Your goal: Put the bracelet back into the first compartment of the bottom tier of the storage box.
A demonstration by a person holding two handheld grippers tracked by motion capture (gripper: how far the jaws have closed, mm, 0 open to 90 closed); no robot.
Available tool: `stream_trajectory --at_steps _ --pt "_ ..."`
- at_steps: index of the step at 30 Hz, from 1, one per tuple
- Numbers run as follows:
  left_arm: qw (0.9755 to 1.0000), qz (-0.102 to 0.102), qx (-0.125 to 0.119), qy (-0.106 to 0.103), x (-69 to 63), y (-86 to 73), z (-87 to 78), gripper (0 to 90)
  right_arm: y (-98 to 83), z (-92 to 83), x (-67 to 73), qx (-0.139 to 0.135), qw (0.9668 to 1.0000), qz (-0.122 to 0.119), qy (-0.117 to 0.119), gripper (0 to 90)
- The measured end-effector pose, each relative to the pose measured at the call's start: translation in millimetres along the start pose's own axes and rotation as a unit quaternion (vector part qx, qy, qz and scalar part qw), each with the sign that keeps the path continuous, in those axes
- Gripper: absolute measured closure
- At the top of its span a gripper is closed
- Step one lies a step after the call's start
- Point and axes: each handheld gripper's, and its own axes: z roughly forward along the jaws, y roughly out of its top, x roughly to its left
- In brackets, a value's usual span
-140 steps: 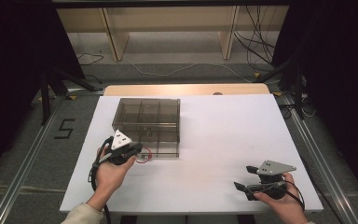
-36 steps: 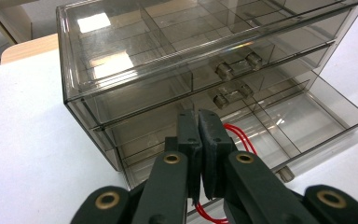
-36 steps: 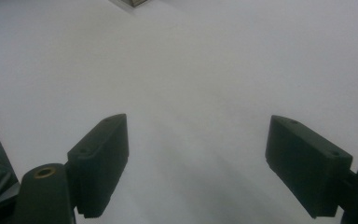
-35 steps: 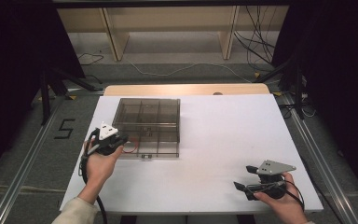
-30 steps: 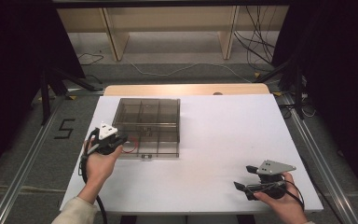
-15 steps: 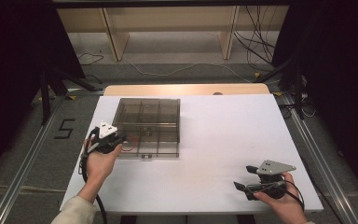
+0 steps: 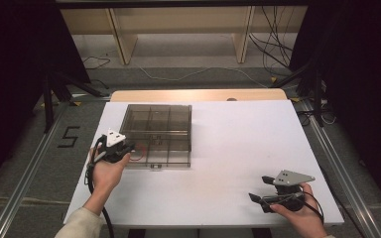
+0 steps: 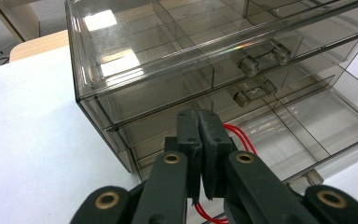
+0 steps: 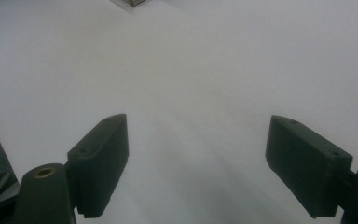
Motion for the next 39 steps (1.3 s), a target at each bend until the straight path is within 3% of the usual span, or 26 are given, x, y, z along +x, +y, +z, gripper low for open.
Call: stream_trajectory --at_steps 24,39 --pt "0.9999 0.013 0.008 0.006 -0.9 -2.5 9.0 87.5 0.2 0.2 0.4 -0.001 1.0 0.001 0.001 21.8" --pt "0.9993 0.033 0.017 0.007 -1.2 -6.4 17.4 87.5 0.2 0.1 0.2 0.0 1.0 0.002 0.002 21.8"
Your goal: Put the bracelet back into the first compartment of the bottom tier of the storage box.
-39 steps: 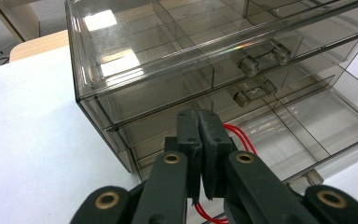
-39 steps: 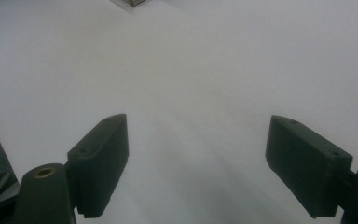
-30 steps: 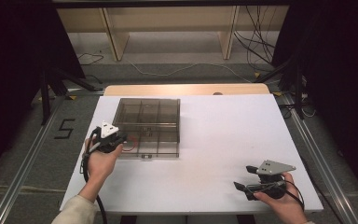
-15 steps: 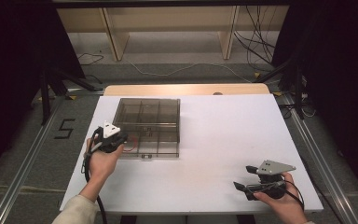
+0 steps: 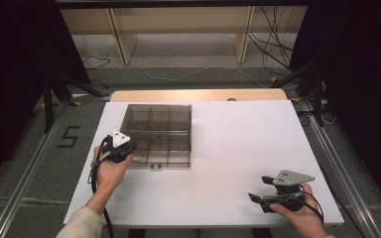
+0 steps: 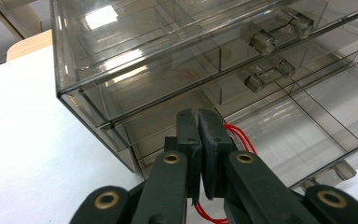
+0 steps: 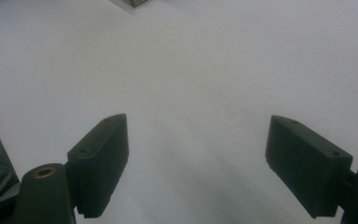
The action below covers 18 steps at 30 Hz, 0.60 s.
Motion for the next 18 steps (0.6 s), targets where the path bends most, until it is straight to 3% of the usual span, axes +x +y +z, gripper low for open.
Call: stream_trajectory --at_steps 18 --pt "0.9997 0.008 0.023 -0.008 -0.6 -5.0 9.0 87.3 0.0 0.2 -0.1 0.0 1.0 0.0 0.0 21.8"
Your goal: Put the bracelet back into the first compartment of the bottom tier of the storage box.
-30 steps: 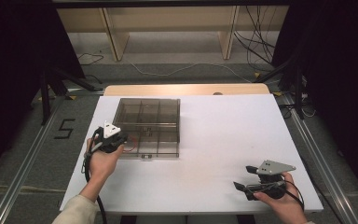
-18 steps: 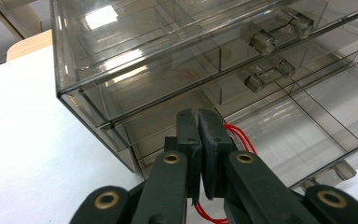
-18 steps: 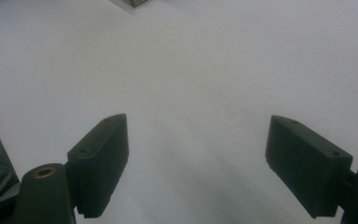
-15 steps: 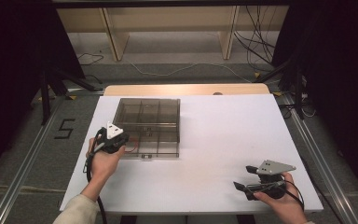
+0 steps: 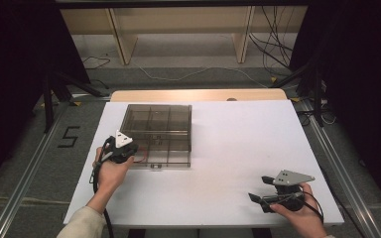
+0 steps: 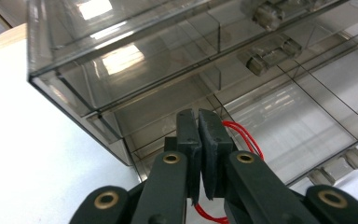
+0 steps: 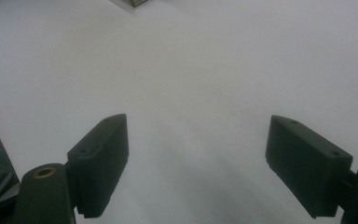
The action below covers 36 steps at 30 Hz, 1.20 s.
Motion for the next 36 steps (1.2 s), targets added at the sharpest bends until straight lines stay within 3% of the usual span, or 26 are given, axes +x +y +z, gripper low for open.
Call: stream_trajectory --at_steps 27,36 --pt "0.9996 0.008 0.025 -0.013 -1.3 -4.7 10.1 86.0 0.1 0.1 0.6 0.0 1.0 -0.001 0.001 21.8" --pt "0.9996 0.008 0.028 0.002 1.5 -5.1 8.6 86.4 0.2 0.1 0.7 0.0 1.0 -0.001 0.001 21.7"
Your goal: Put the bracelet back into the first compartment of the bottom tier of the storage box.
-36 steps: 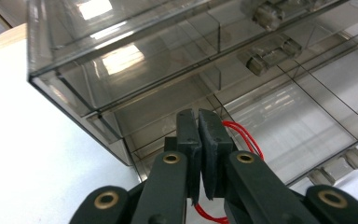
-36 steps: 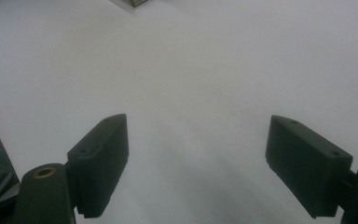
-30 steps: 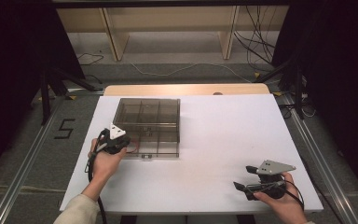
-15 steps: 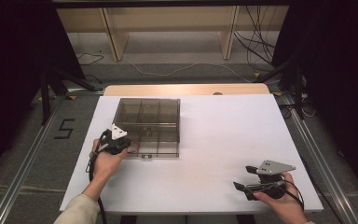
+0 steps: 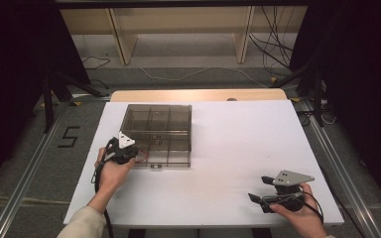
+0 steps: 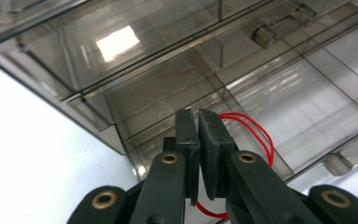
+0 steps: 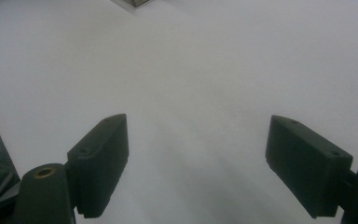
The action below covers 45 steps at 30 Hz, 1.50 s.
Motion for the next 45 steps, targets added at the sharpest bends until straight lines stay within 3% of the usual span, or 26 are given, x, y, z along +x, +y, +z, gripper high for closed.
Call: stream_trajectory --at_steps 11,17,24,30,37,45 --pt "1.0 0.002 -0.003 0.006 1.5 -0.6 -0.3 82.0 0.2 -0.3 0.2 0.002 1.0 -0.001 0.0 21.8" --pt "0.9995 -0.001 -0.029 0.01 -1.2 2.6 -8.9 73.8 -0.1 -0.7 0.0 0.001 1.0 0.001 -0.001 21.7" --pt "0.998 -0.02 -0.059 -0.001 -5.6 7.2 -20.6 65.1 -0.1 -0.8 0.0 0.001 1.0 0.001 -0.001 21.7" --pt "0.9958 -0.033 -0.085 -0.014 -10.3 10.7 -29.6 51.7 -0.1 -0.8 0.2 -0.002 1.0 0.001 -0.001 21.7" --pt "0.9938 -0.031 -0.095 -0.048 -21.0 13.9 -38.4 40.8 -0.2 -1.5 0.3 -0.001 1.0 0.001 -0.001 21.6" --pt "0.9887 0.003 -0.106 -0.106 -41.0 7.0 -50.5 34.7 -0.4 -1.6 0.2 -0.001 1.0 0.003 -0.001 21.5"
